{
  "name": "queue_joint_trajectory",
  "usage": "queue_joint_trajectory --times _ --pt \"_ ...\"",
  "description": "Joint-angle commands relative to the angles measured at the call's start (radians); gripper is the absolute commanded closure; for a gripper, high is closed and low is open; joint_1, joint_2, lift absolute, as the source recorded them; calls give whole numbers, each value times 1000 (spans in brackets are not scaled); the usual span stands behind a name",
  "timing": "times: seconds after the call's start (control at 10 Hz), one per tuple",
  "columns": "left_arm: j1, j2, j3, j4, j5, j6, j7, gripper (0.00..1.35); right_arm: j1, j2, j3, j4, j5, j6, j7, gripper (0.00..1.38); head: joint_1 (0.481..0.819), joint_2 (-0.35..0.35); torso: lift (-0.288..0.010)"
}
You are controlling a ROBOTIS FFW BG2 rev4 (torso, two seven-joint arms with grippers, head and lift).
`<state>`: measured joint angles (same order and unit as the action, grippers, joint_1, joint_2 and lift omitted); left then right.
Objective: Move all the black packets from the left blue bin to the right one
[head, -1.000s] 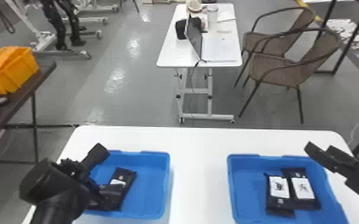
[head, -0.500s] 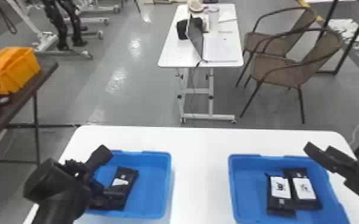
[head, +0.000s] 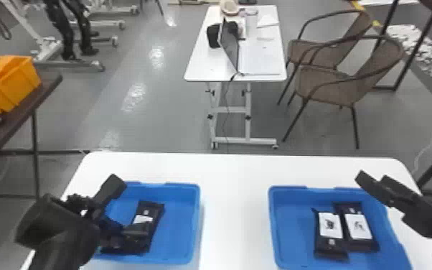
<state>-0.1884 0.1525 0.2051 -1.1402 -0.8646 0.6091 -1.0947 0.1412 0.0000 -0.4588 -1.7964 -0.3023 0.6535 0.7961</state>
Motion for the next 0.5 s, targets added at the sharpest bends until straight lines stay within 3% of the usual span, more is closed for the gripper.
queue_joint_trajectory --times 0.0,0.1,0.3,0.4 --pt "3 1 8 0 1 1 -1 743 -2 1 0 0 -1 0 0 136 695 91 0" --pt "1 5 -10 0 -2 3 -7 907 -2 1 2 2 -1 0 0 136 695 93 0" --pt "3 9 -10 -19 -5 5 -76 946 -3 1 5 3 -4 0 0 136 695 92 0" --pt "29 1 -13 -115 -20 38 -125 946 -2 1 8 2 -4 0 0 136 695 89 0"
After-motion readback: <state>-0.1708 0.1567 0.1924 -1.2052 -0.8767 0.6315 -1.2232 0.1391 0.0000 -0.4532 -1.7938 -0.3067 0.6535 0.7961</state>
